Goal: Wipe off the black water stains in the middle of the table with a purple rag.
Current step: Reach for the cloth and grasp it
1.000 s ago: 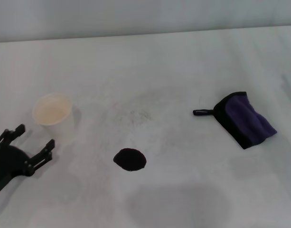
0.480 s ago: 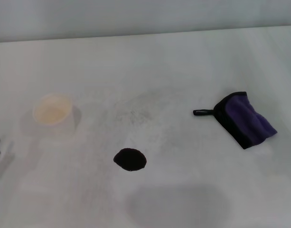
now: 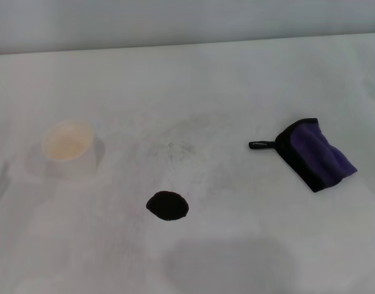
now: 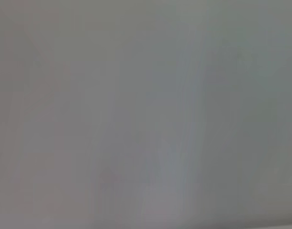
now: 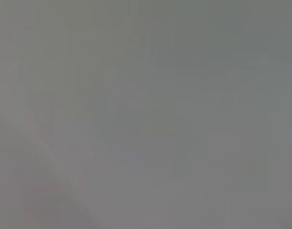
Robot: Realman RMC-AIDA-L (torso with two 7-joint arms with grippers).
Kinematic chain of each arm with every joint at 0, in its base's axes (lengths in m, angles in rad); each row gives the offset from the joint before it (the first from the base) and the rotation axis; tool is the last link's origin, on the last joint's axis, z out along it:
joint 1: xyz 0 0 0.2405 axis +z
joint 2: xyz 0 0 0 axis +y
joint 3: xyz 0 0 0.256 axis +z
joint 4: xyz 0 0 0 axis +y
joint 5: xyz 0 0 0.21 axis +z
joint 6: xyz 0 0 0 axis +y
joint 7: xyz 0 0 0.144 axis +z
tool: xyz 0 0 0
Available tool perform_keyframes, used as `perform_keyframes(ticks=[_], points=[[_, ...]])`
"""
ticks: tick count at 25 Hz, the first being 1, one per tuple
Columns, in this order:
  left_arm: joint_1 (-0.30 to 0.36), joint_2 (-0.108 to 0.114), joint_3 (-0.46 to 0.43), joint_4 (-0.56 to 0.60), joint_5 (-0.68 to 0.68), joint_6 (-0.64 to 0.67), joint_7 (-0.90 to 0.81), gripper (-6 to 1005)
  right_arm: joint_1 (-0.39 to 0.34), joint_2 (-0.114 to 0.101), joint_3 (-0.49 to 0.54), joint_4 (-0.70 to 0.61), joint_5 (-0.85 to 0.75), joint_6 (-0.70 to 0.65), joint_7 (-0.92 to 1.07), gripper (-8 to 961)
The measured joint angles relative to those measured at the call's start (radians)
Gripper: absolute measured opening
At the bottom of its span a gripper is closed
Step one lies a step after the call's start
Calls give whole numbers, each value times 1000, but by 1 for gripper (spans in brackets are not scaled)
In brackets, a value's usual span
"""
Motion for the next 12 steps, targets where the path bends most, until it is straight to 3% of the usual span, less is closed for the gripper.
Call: perform_keyframes(ticks=[3,6,8,12], points=[[-17,0,0,-1,-5,-6,4,889,15,-33,1,161,-252,-28,210,869],[-29,0,0,1,-5,-8,9,888,27,-44,8,369,-532,-25,442,868],[-36,0,0,0,-5,-9,12,888,29,-38,9,504,-683,-11,566,867],[-39,0,0,5,-6,-23,13,888,42,-5,8,795,-988,70,774,863]])
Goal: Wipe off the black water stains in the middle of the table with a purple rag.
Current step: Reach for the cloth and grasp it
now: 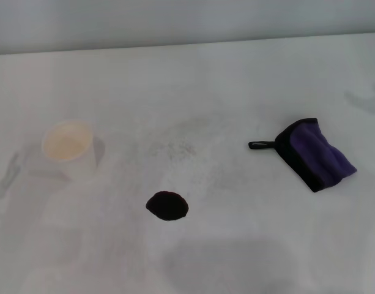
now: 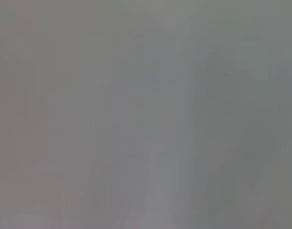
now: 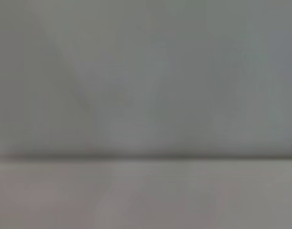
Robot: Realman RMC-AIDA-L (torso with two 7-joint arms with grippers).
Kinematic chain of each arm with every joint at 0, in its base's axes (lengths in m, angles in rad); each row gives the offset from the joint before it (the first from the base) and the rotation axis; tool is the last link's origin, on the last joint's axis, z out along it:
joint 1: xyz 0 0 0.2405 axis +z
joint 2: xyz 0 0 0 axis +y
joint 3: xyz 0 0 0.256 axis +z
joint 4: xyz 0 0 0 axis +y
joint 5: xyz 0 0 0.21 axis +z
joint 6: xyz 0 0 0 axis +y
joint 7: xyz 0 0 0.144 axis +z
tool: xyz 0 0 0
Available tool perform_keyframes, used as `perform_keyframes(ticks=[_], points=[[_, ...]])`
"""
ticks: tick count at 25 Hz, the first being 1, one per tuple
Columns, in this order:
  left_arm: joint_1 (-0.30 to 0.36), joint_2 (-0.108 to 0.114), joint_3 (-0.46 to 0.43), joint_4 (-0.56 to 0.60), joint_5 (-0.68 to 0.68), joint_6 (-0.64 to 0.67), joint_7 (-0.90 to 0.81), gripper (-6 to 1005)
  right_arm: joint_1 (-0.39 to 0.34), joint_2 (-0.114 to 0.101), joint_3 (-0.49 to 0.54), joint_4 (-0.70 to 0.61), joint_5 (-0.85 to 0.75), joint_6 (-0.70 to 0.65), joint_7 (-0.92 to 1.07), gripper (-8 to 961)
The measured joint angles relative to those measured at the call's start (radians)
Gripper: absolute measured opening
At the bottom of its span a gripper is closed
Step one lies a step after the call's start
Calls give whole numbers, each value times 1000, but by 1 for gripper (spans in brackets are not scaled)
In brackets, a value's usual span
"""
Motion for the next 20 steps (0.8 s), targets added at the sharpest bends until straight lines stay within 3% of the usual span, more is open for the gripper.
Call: perform_keyframes(ticks=[4,7,12,20], points=[[-1,0,0,2,-4,-19,0,888,71,42,-3,183,-254,158,107,857],[-1,0,0,3,-13,-32,2,887,142,91,-30,235,-406,255,132,857],[-4,0,0,3,-15,-39,13,887,210,151,-214,240,-591,274,172,858],[-26,-1,3,-5,-20,-48,25,885,234,160,-469,204,-635,239,271,858]])
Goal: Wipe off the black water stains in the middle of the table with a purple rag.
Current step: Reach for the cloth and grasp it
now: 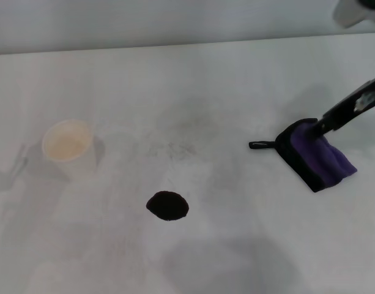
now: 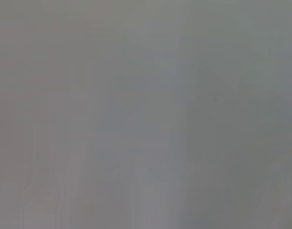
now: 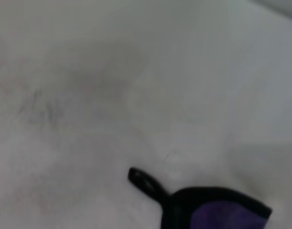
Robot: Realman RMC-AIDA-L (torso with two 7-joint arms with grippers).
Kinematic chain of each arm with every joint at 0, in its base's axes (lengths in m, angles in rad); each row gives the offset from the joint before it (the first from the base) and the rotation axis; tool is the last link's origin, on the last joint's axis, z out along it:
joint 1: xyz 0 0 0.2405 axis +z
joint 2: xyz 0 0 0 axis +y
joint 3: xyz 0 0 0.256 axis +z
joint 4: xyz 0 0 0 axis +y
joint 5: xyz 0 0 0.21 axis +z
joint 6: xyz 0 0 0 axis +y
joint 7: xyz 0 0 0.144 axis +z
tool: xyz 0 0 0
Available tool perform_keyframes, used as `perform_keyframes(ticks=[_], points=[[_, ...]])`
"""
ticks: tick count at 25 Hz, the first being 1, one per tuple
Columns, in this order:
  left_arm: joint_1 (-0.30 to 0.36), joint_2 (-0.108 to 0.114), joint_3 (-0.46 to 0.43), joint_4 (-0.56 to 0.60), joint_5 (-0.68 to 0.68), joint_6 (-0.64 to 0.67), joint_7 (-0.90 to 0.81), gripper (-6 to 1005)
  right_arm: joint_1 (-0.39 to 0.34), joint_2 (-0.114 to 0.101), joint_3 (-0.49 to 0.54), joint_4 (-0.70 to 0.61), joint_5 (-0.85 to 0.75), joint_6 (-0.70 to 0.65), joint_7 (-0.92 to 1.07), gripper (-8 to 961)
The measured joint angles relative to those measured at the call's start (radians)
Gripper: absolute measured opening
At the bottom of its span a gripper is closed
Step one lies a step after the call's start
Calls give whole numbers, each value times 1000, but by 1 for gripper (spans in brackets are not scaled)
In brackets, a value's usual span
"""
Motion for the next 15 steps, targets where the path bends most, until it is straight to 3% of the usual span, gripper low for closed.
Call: perform_keyframes(ticks=[6,15], points=[[2,-2,3,-1,0,-6,1,884,25,3,-108,-61,-78,-57,44,846],[0,-1,6,-5,5,-9,1,884,106,1,-129,-273,-89,-146,42,776]])
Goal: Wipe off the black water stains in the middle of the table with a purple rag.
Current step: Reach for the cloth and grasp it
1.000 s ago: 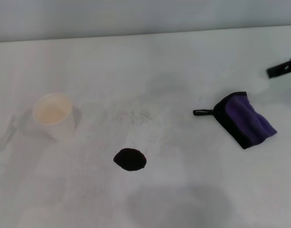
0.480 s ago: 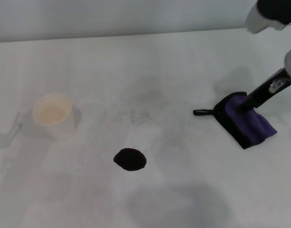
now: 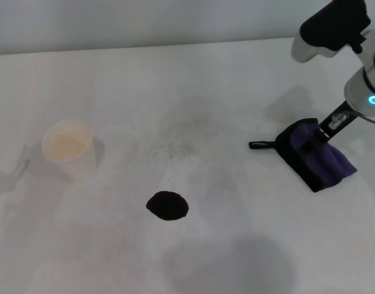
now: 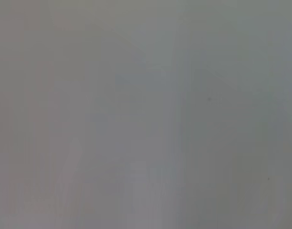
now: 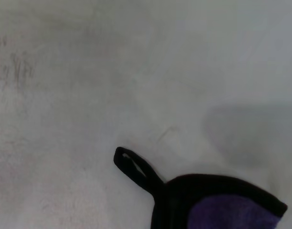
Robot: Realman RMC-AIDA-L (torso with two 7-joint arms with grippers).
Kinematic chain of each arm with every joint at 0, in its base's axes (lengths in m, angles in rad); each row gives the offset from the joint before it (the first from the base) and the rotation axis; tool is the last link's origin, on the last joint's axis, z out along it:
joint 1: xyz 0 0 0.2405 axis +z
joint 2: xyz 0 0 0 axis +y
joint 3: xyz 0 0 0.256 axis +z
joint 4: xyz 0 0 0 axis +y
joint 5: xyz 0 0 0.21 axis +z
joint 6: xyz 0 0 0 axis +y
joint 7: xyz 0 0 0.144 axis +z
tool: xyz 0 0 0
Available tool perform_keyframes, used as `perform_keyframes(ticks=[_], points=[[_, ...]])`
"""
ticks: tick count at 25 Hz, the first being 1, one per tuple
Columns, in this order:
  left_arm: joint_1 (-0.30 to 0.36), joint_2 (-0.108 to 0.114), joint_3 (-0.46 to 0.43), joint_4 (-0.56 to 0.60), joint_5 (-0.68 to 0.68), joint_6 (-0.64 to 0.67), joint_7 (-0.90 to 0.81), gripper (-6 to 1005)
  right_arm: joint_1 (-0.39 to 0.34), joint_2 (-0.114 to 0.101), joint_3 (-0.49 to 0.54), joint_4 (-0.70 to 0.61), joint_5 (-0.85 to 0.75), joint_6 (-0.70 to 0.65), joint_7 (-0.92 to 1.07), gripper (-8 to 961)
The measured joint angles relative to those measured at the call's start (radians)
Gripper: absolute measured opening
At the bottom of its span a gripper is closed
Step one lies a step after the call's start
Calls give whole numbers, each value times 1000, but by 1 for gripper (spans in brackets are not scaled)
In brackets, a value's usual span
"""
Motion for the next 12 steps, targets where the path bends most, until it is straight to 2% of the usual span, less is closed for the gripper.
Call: perform_keyframes(ticks=[12], points=[[-7,2,-1,0,-1,8,0,885,81,3,-11,-150,-50,-45,5,776]])
